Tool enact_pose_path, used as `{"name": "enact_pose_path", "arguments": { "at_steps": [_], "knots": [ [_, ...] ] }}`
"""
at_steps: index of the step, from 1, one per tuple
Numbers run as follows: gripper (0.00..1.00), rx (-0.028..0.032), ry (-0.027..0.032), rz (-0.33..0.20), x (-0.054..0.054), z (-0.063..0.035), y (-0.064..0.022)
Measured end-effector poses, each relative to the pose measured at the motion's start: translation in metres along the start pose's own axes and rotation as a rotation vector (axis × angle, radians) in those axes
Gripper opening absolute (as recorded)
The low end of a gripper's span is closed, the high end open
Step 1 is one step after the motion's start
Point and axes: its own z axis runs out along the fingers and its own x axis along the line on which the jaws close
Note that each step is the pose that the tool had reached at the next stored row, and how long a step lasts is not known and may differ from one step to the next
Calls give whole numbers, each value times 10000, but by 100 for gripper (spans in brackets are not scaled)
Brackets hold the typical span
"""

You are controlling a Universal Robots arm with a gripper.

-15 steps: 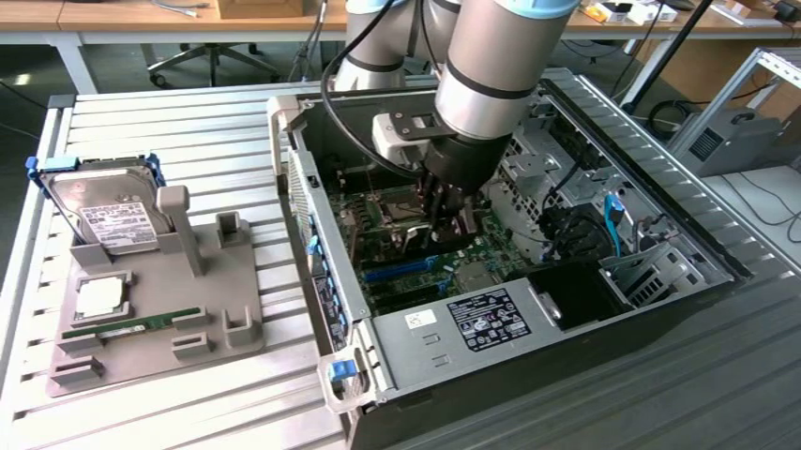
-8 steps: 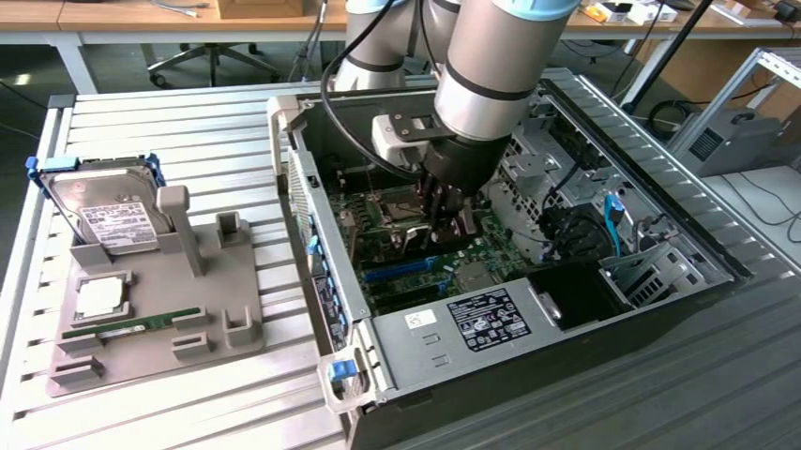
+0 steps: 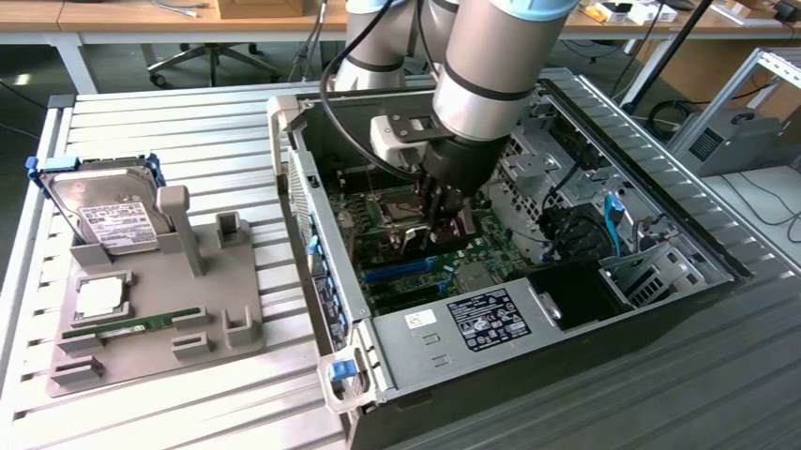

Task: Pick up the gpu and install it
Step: 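Insert the gpu into the slot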

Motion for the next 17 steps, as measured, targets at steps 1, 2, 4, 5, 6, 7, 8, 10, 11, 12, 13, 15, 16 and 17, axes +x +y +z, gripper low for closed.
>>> {"name": "enact_pose_path", "arguments": {
  "at_steps": [1,2,4,5,6,7,8,10,11,12,13,15,16,17],
  "knots": [
    [27,0,0,0,0,0,6],
    [27,0,-1,-1,0,0,10],
    [27,0,0,0,1,0,20],
    [27,0,0,0,1,0,25],
    [27,0,0,-1,1,0,29],
    [27,0,0,-1,1,1,33],
    [27,0,0,-1,2,3,36],
    [27,-1,1,-1,2,6,41],
    [27,-1,1,-1,2,6,41],
    [27,-1,1,-1,2,7,41],
    [27,-1,0,-1,2,7,42],
    [27,0,-1,-1,2,8,44],
    [27,0,-1,1,2,8,47],
    [27,0,-1,1,1,8,51]
  ]
}}
